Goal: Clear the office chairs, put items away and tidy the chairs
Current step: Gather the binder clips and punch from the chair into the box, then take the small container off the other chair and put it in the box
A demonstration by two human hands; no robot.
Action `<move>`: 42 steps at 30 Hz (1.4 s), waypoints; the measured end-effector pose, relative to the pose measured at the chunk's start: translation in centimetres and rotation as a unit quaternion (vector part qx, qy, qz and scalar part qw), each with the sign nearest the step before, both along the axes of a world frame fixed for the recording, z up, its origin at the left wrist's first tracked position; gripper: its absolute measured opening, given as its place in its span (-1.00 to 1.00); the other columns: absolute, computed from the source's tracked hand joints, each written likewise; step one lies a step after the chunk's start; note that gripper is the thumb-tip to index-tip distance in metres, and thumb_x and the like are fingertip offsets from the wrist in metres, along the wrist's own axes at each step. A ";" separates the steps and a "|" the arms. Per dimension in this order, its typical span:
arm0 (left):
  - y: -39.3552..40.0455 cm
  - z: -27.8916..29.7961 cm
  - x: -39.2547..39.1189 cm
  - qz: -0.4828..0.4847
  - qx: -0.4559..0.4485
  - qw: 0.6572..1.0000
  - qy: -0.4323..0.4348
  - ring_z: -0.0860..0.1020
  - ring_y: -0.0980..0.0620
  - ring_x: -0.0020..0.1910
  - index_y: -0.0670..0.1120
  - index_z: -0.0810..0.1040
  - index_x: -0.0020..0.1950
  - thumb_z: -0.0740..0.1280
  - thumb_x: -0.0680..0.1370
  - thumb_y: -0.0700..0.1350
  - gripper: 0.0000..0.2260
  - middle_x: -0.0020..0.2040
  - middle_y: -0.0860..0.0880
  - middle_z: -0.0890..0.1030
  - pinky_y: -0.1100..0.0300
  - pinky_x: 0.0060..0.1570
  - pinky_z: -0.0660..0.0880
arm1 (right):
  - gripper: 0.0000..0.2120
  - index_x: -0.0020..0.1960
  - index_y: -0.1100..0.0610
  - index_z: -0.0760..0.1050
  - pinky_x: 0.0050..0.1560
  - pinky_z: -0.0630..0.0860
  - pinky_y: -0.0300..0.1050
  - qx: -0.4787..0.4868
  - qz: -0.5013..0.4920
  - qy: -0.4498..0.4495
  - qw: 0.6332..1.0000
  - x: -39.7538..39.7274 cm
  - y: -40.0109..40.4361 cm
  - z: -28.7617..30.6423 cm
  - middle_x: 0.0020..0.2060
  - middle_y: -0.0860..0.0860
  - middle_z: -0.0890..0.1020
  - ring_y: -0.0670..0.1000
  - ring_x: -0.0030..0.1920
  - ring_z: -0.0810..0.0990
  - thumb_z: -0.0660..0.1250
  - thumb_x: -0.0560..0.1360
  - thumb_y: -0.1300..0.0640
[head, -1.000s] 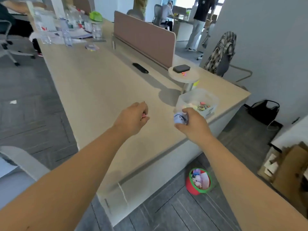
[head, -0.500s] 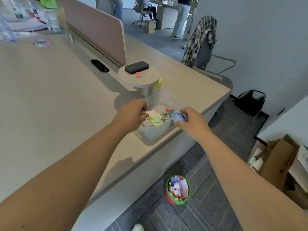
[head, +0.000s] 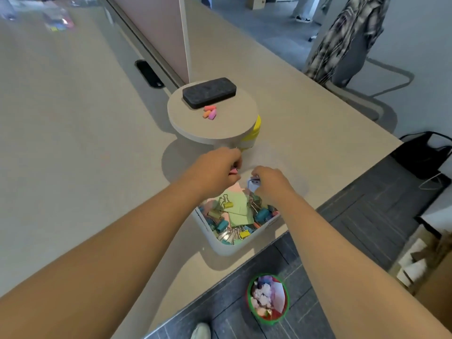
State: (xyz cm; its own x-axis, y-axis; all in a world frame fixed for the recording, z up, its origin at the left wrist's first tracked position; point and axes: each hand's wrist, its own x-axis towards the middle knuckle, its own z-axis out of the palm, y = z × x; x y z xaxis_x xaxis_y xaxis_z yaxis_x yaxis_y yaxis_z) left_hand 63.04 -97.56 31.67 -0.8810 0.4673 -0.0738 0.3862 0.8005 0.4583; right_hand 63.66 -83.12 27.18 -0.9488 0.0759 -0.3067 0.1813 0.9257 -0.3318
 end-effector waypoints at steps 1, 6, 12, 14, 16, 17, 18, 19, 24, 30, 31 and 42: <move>0.3 -0.2 -0.3 0.002 -0.001 1.000 -0.001 0.48 -0.10 -0.05 -0.18 0.48 0.06 0.30 0.53 -0.16 -0.85 0.01 -0.13 0.53 0.19 -0.14 0.31 | -0.64 0.32 0.21 0.40 0.23 0.42 -0.02 -0.007 -0.001 -0.002 1.000 -0.5 0.2 -0.1 0.26 0.19 0.51 0.21 0.28 0.43 0.21 0.54 0.16; 1.6 -1.3 -0.4 0.023 -0.030 0.999 -0.019 0.49 -0.14 0.02 -0.18 0.47 0.07 0.29 0.54 -0.15 -0.85 0.05 -0.14 0.52 0.18 -0.13 0.29 | -0.58 0.38 0.20 0.35 0.27 0.38 -0.08 -0.017 0.035 0.022 0.999 -1.5 1.8 1.2 0.36 0.16 0.43 0.15 0.32 0.43 0.22 0.52 0.27; 3.7 -3.3 0.9 -0.001 -0.159 0.987 -0.035 0.44 -0.13 0.17 -0.11 0.47 0.15 0.29 0.53 -0.01 -0.74 0.19 -0.12 0.53 0.03 0.09 0.41 | -0.62 0.35 0.19 0.38 0.27 0.38 -0.05 -0.037 0.053 0.069 0.995 -0.5 4.3 2.5 0.34 0.14 0.43 0.14 0.30 0.44 0.23 0.53 0.27; 4.1 -3.6 1.2 -0.009 -0.202 0.979 -0.033 0.33 -0.13 0.31 -0.06 0.44 0.25 0.32 0.49 0.08 -0.62 0.33 -0.12 0.41 0.02 0.24 0.34 | -0.62 0.34 0.18 0.38 0.27 0.39 -0.06 -0.046 0.052 0.077 0.995 0.0 5.0 2.7 0.33 0.13 0.44 0.13 0.29 0.45 0.24 0.53 0.26; 4.2 -3.2 1.5 -0.002 -0.208 0.977 -0.048 0.20 -0.15 0.42 -0.01 0.39 0.34 0.35 0.45 0.13 -0.50 0.47 -0.11 0.25 -0.01 0.37 0.23 | -0.62 0.33 0.17 0.39 0.27 0.39 -0.06 -0.054 0.049 0.079 0.994 0.5 5.6 2.9 0.32 0.13 0.45 0.12 0.28 0.46 0.25 0.52 0.25; 4.3 -2.9 1.5 0.002 -0.205 0.978 -0.049 0.18 -0.15 0.45 0.01 0.37 0.37 0.36 0.44 0.15 -0.46 0.49 -0.10 0.22 -0.03 0.39 0.21 | -0.62 0.33 0.17 0.39 0.27 0.40 -0.05 -0.059 0.046 0.077 0.994 0.7 5.8 2.9 0.32 0.13 0.45 0.12 0.27 0.46 0.26 0.52 0.25; 4.3 -2.5 1.6 0.004 -0.199 0.979 -0.044 0.20 -0.14 0.44 0.02 0.36 0.38 0.35 0.44 0.15 -0.46 0.49 -0.09 0.24 -0.03 0.39 0.22 | -0.62 0.33 0.17 0.39 0.27 0.40 -0.05 -0.063 0.043 0.076 0.994 0.9 5.9 3.0 0.32 0.13 0.45 0.12 0.27 0.46 0.26 0.52 0.24; 4.3 -2.0 1.5 0.005 -0.190 0.981 -0.037 0.26 -0.13 0.41 0.01 0.36 0.38 0.34 0.45 0.14 -0.47 0.46 -0.08 0.31 -0.02 0.36 0.27 | -0.62 0.33 0.17 0.39 0.28 0.39 -0.05 -0.066 0.041 0.076 0.994 1.1 6.1 3.2 0.32 0.13 0.45 0.12 0.27 0.46 0.26 0.52 0.24; 5.1 0.4 1.2 0.028 -0.121 0.992 -0.016 0.46 -0.10 0.27 -0.08 0.44 0.31 0.25 0.56 0.01 -0.64 0.33 -0.09 0.49 0.03 0.21 0.43 | -0.65 0.32 0.18 0.40 0.29 0.38 -0.04 -0.079 0.022 0.092 0.992 2.0 6.8 4.9 0.32 0.12 0.46 0.11 0.28 0.45 0.24 0.54 0.20; 11.1 4.6 -0.3 -0.065 -0.118 0.989 0.055 0.49 -0.10 0.23 -0.12 0.45 0.29 0.22 0.57 -0.01 -0.67 0.27 -0.11 0.53 0.05 0.18 0.43 | -0.65 0.32 0.20 0.39 0.27 0.39 -0.02 -0.045 -0.054 0.107 0.992 4.9 12.4 8.7 0.30 0.14 0.48 0.13 0.28 0.45 0.22 0.55 0.16; 12.6 5.2 -0.4 -0.083 -0.122 0.987 0.067 0.48 -0.11 0.23 -0.12 0.45 0.29 0.22 0.57 0.00 -0.67 0.27 -0.11 0.53 0.04 0.19 0.43 | -0.65 0.33 0.20 0.39 0.27 0.39 -0.02 -0.038 -0.073 0.107 0.991 5.7 14.0 9.2 0.31 0.15 0.48 0.13 0.29 0.45 0.22 0.56 0.16; 35.0 5.4 2.3 -0.244 -0.152 0.955 0.066 0.46 -0.14 0.25 -0.19 0.44 0.30 0.20 0.59 -0.06 -0.66 0.28 -0.17 0.51 0.07 0.22 0.39 | -0.64 0.34 0.20 0.37 0.27 0.39 -0.02 -0.023 -0.264 0.100 0.959 15.4 35.1 9.6 0.33 0.13 0.47 0.12 0.31 0.44 0.23 0.56 0.16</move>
State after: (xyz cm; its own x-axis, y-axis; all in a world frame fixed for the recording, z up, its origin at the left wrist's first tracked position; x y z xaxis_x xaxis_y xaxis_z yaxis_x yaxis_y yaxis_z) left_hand 65.31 -62.58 37.04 -0.5745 0.7996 -0.1748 0.7860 0.5985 0.1549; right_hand 79.02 -48.06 36.78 -0.8218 0.5529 -0.1375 0.5495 0.7056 -0.4474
